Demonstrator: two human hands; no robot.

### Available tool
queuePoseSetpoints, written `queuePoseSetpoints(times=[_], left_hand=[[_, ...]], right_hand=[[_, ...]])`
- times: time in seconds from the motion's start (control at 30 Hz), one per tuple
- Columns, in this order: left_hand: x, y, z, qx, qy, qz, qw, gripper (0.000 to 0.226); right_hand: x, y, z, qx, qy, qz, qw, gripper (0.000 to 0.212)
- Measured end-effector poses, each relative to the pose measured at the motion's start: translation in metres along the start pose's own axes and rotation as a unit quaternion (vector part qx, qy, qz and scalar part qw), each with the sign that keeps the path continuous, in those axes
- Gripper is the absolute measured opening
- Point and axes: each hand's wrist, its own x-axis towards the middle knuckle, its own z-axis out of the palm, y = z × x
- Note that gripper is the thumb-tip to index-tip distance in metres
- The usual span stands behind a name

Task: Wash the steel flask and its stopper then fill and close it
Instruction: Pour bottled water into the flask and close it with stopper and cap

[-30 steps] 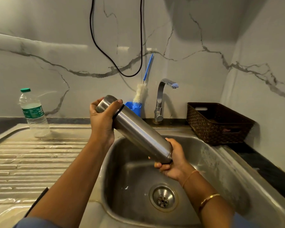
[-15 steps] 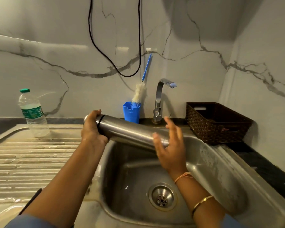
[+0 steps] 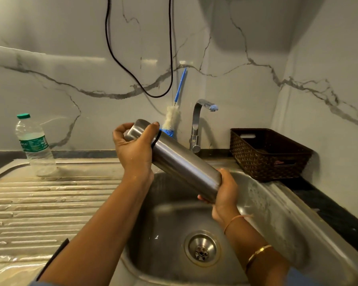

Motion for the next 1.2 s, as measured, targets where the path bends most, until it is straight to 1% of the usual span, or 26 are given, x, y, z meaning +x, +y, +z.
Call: queuePoseSetpoints(times=[0.07,0.1,0.13,0.2,0.23,0.27,0.3,0.37,0.47,0.5,0.57,0.6,0.63,0.67,0.7,0.77,0.83,0.9,1.0,1.07,1.13,1.2], left_hand=[[-0.003,-0.003,-0.002,0.047,-0.046,0.027,0.997,0.047],[-0.005,-0.006,-0.003,0.062,-0.075,0.03,0.995,0.053],[-0.006,-0.009,-0.004,0.066,-0.113,0.025,0.991,0.063],[-0.01,-0.021,-0.005,0.065,-0.204,-0.006,0.977,0.092],[-0.013,-0.031,-0.005,0.073,-0.244,-0.034,0.966,0.103],[-0.018,-0.041,-0.004,0.088,-0.275,-0.065,0.955,0.107],[-0.024,-0.051,-0.003,0.112,-0.296,-0.086,0.945,0.106],[-0.035,-0.069,-0.005,0.162,-0.313,-0.08,0.933,0.094],[-0.033,-0.075,-0.008,0.174,-0.297,-0.05,0.938,0.083],[-0.03,-0.074,-0.009,0.183,-0.286,-0.046,0.94,0.081],[-0.024,-0.074,-0.014,0.229,-0.262,-0.032,0.937,0.079],[-0.022,-0.075,-0.019,0.268,-0.253,-0.02,0.929,0.08],[-0.02,-0.077,-0.024,0.305,-0.25,-0.009,0.919,0.082],[-0.02,-0.078,-0.029,0.34,-0.251,-0.001,0.906,0.084],[-0.02,-0.08,-0.034,0.373,-0.255,0.004,0.892,0.085],[-0.023,-0.082,-0.041,0.429,-0.261,0.008,0.865,0.084],[-0.029,-0.081,-0.043,0.47,-0.26,0.02,0.843,0.081],[-0.037,-0.078,-0.041,0.491,-0.254,0.042,0.832,0.077],[-0.046,-0.076,-0.038,0.492,-0.25,0.085,0.83,0.079],[-0.048,-0.071,-0.037,0.469,-0.264,0.09,0.838,0.084],[-0.044,-0.064,-0.037,0.423,-0.309,0.071,0.849,0.087],[-0.033,-0.051,-0.038,0.325,-0.358,0.016,0.875,0.083]], right_hand=[[-0.003,0.001,-0.002,0.008,-0.014,0.081,0.997,0.025],[-0.004,0.001,-0.004,0.013,-0.025,0.12,0.992,0.028],[-0.004,0.002,-0.007,0.019,-0.035,0.15,0.988,0.031],[-0.002,0.001,-0.011,0.035,-0.052,0.198,0.978,0.039],[-0.001,0.001,-0.011,0.04,-0.058,0.21,0.975,0.041],[0.001,0.001,-0.009,0.045,-0.062,0.216,0.973,0.042],[0.001,0.001,-0.008,0.051,-0.07,0.224,0.971,0.041],[-0.001,0.001,-0.007,0.043,-0.096,0.241,0.965,0.042],[0.002,0.002,-0.008,-0.008,-0.133,0.254,0.958,0.046],[0.003,0.001,-0.007,-0.071,-0.144,0.229,0.96,0.045],[0.006,0.003,-0.002,-0.235,-0.154,0.108,0.954,0.039],[0.005,0.003,0.002,-0.275,-0.164,0.039,0.947,0.036],[0.002,0.001,0.005,-0.276,-0.195,-0.017,0.941,0.033],[-0.003,0.0,0.007,-0.255,-0.24,-0.047,0.935,0.034],[-0.005,0.0,0.007,-0.231,-0.276,-0.06,0.931,0.04],[-0.009,-0.002,0.007,-0.203,-0.315,-0.043,0.926,0.058],[-0.015,0.0,0.008,-0.232,-0.323,-0.043,0.917,0.074],[-0.019,0.003,0.012,-0.266,-0.3,-0.062,0.914,0.08],[-0.023,0.003,0.016,-0.245,-0.238,-0.122,0.932,0.074],[-0.024,-0.001,0.016,-0.234,-0.21,-0.157,0.936,0.064],[-0.026,-0.01,0.017,-0.214,-0.208,-0.184,0.936,0.058],[-0.03,-0.023,0.02,-0.185,-0.215,-0.206,0.936,0.056]])
